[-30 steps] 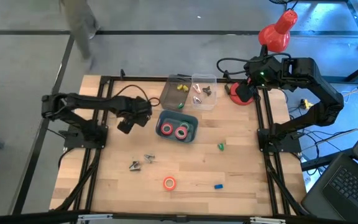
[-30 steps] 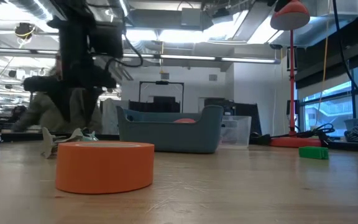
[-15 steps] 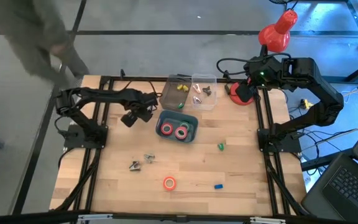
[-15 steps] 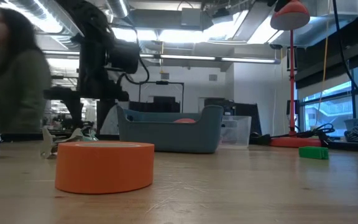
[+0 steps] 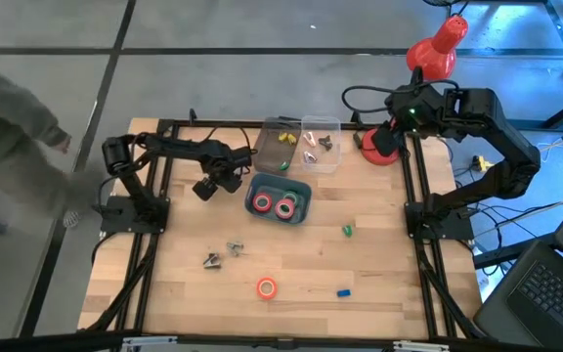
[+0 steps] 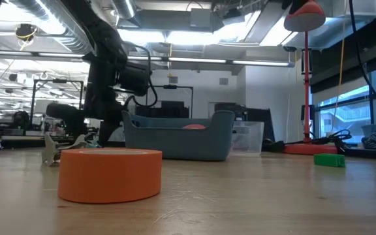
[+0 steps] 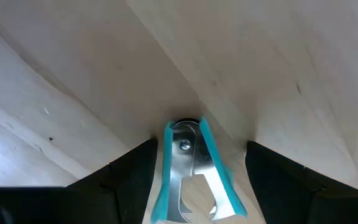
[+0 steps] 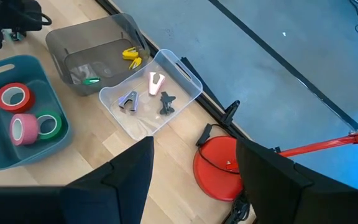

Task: Pick and place Stapler, Stapler remover, tape
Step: Put the light blue staple remover into the white bin

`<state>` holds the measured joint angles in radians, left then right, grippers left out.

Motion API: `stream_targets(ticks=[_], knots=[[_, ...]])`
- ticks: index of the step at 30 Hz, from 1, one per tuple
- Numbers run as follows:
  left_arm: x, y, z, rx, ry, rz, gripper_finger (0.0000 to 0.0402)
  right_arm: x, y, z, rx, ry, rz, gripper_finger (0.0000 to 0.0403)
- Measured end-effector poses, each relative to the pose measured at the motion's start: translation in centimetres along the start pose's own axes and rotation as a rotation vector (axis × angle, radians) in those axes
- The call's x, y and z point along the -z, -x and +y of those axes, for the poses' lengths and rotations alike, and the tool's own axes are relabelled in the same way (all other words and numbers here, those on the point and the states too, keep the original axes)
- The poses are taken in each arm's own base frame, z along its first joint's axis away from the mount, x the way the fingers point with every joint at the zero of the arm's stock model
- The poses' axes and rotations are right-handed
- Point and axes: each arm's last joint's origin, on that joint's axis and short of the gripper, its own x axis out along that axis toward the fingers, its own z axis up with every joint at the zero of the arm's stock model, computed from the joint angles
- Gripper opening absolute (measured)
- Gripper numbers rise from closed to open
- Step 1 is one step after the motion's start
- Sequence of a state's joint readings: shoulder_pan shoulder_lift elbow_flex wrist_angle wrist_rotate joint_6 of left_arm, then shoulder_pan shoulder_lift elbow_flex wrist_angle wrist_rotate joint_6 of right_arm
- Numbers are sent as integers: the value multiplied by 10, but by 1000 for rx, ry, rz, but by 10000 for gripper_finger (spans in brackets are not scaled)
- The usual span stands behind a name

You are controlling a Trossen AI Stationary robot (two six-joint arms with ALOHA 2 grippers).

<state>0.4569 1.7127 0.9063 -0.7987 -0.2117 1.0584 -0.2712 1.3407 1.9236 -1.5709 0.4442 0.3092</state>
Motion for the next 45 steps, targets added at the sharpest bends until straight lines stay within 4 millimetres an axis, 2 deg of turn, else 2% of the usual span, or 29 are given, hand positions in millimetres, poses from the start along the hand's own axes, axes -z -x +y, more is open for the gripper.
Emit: stream_targets(ticks=[3, 6, 13, 21, 25, 31, 38, 41, 45], knots=[[1, -2, 2, -2, 6, -1, 236, 0, -1, -1, 4, -2, 1, 229], [1, -2, 2, -8, 7, -1, 213, -1, -1, -2, 9, -4, 3, 229], [1, -3, 4, -25, 42, 5, 80, -1, -1, -2, 10, 18, 3, 229], [1, -3, 3, -14, 139, -2, 81, -1, -1, -2, 10, 18, 3, 229], [0, 4, 9, 15, 322, -56, 81, -1, -1, -2, 10, 18, 3, 229], [4, 44, 16, 63, 659, -394, 81, -1, -1, -2, 9, 18, 3, 229], [27, 112, 0, -79, 832, -698, 81, 1, 2, -4, 6, 14, -5, 229], [34, 143, -3, -154, 884, -933, 81, 1, 2, -4, 6, 14, -5, 229], [35, 182, 4, -261, 852, -1349, 81, 1, 2, -4, 6, 16, -6, 229]])
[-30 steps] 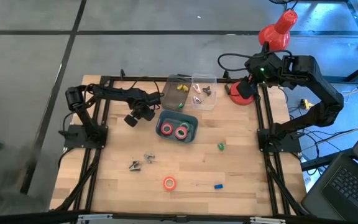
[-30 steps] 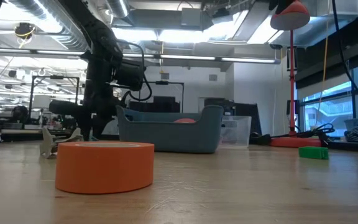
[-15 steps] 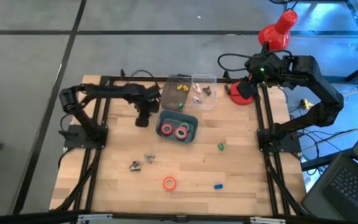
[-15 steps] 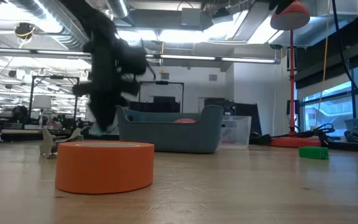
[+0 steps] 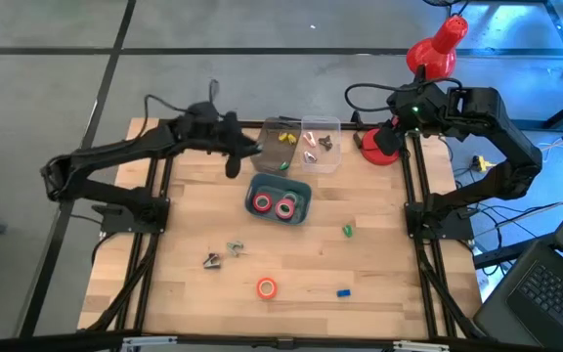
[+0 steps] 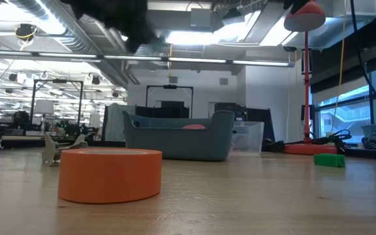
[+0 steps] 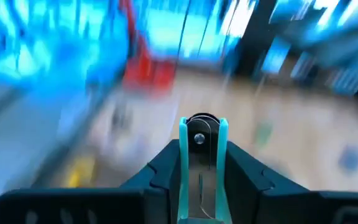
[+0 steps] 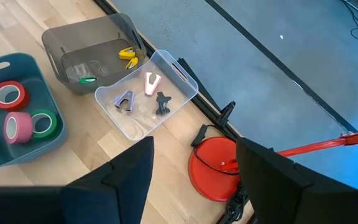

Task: Pick and place Stapler, Stapler remover, tape
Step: Put the light blue staple remover into the white bin

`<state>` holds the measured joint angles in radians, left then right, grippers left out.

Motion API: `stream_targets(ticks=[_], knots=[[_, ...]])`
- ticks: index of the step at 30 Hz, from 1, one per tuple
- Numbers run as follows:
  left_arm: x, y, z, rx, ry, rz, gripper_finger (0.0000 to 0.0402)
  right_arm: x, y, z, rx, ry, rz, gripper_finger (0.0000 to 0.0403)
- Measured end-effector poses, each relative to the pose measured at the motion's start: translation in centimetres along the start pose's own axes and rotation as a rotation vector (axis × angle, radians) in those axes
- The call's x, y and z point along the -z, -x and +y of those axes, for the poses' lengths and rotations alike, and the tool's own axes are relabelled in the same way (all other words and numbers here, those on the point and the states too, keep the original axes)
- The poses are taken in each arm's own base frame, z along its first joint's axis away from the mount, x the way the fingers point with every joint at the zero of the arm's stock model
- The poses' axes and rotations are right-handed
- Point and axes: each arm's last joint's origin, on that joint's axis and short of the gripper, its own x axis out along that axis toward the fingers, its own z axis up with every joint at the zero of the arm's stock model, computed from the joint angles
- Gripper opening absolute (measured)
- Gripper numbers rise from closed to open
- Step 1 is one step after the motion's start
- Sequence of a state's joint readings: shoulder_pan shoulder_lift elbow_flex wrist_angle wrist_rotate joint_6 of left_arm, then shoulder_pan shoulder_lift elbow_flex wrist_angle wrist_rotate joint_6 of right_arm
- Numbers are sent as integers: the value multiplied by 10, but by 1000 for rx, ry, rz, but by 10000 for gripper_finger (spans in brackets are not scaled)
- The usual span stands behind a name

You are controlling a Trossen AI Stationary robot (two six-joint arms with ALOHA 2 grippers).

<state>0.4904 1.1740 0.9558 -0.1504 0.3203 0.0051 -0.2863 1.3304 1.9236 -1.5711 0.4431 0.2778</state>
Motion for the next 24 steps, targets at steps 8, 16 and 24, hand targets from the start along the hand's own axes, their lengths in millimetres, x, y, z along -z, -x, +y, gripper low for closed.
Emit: stream_targets(ticks=[8, 16, 24], knots=[[-41, -16, 1, 201, 4, -480, 81, -1, 2, 1, -35, 12, -20, 229], [-39, -63, 6, 278, 75, -506, 81, -27, 5, 13, -293, 18, -234, 229], [-84, -104, 0, 382, -15, -559, 81, -49, -5, 29, -447, 86, -347, 229]])
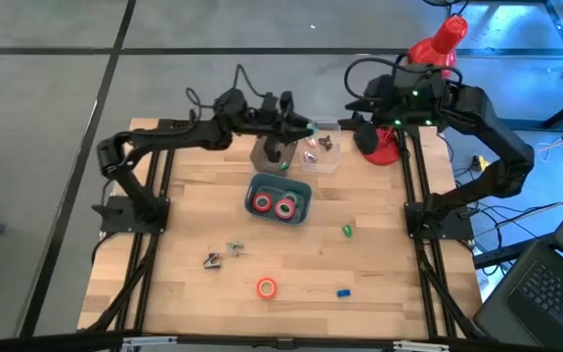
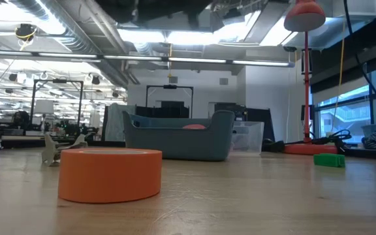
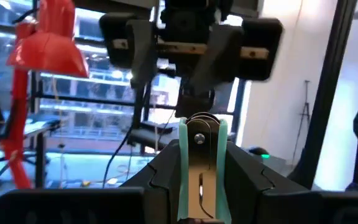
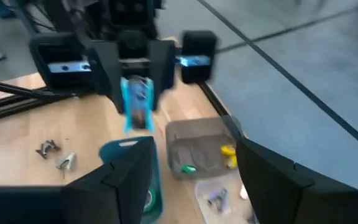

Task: Pick and place Stapler, Stapler remover, tape
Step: Put the light blue staple remover into the white bin

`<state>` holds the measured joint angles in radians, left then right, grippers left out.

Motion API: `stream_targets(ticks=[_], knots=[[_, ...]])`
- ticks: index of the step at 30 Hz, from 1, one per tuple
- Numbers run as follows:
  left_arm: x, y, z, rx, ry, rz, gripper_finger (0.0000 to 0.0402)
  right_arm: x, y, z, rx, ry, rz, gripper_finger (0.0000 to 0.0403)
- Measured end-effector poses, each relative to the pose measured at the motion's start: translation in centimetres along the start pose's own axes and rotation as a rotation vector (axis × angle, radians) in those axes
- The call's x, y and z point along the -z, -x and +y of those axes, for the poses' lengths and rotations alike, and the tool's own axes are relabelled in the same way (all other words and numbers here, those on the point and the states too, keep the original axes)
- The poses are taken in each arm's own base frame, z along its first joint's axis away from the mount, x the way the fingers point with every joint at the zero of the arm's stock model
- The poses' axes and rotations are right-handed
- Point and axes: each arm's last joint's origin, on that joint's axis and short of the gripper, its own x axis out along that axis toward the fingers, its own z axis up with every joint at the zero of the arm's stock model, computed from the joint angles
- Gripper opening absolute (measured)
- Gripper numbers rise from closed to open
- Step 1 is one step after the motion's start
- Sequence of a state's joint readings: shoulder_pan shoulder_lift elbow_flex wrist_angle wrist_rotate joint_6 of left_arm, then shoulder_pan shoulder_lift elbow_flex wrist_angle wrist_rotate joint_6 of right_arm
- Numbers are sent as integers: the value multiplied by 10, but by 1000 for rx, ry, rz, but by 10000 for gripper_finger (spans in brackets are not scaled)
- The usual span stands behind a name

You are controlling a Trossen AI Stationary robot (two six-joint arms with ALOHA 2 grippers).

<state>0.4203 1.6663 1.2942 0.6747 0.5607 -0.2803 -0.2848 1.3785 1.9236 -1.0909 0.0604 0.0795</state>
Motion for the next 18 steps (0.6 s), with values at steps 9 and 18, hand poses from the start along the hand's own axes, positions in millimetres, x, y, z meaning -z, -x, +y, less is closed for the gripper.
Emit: stream_targets(ticks=[9, 18], knots=[[-2, -37, 22, 61, 12, -10, 81, -3, -13, 3, -58, 10, 2, 229], [0, -45, 27, 66, 6, -7, 81, -6, -16, 4, -85, 13, -15, 229]])
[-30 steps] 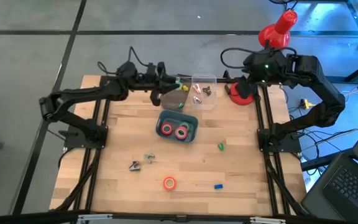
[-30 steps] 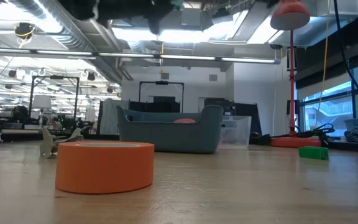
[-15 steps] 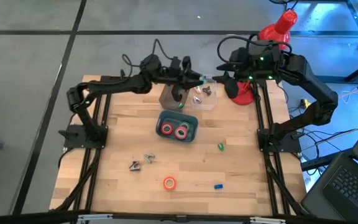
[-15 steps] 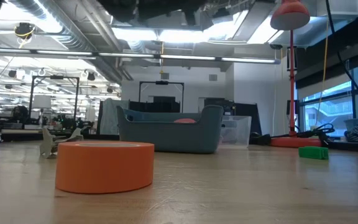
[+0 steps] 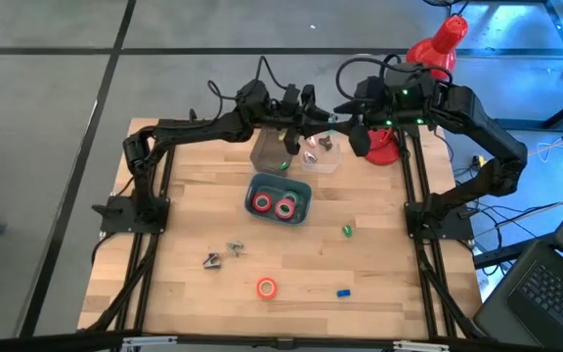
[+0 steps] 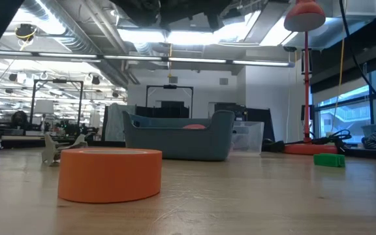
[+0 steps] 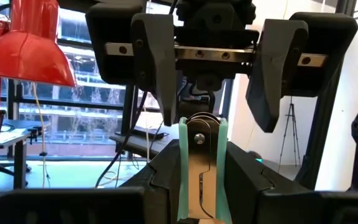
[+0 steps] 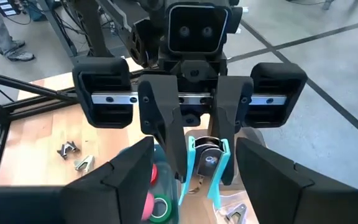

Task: Pick and place Stapler, Stapler remover, tape
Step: Put the light blue staple remover into the white bin

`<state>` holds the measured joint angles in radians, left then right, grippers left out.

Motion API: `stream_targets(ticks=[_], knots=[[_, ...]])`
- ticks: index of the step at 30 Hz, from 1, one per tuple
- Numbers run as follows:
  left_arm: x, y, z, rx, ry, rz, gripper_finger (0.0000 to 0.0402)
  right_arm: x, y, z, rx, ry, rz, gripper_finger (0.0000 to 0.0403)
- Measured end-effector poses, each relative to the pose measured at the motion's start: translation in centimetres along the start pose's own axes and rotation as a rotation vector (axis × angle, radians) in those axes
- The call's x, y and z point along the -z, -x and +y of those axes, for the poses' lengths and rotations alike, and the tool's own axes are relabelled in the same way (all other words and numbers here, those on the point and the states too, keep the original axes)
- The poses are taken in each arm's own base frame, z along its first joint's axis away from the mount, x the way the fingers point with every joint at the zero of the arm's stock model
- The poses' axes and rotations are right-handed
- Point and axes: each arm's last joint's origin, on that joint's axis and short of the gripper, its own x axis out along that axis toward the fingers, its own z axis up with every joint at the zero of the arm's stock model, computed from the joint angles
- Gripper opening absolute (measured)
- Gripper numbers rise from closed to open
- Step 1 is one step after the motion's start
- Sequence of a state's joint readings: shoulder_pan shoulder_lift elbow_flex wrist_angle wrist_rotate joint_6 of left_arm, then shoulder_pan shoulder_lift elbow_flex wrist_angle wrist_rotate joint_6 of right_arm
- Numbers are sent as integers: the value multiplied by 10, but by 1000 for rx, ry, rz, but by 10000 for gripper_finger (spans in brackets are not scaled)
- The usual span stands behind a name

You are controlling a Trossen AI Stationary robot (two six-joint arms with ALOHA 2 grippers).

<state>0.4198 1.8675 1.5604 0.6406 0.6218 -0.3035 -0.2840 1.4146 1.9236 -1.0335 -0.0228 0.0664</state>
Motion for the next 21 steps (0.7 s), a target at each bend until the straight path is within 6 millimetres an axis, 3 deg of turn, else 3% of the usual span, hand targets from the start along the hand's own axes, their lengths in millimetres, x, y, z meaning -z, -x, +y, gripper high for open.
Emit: stream_targets(ticks=[16, 21], knots=[[-3, -7, -9, 23, -14, -26, 81, -2, -19, 0, 0, 33, 21, 227], [-2, -7, -8, 25, -10, -18, 81, -1, -19, 0, 1, 44, 22, 188]])
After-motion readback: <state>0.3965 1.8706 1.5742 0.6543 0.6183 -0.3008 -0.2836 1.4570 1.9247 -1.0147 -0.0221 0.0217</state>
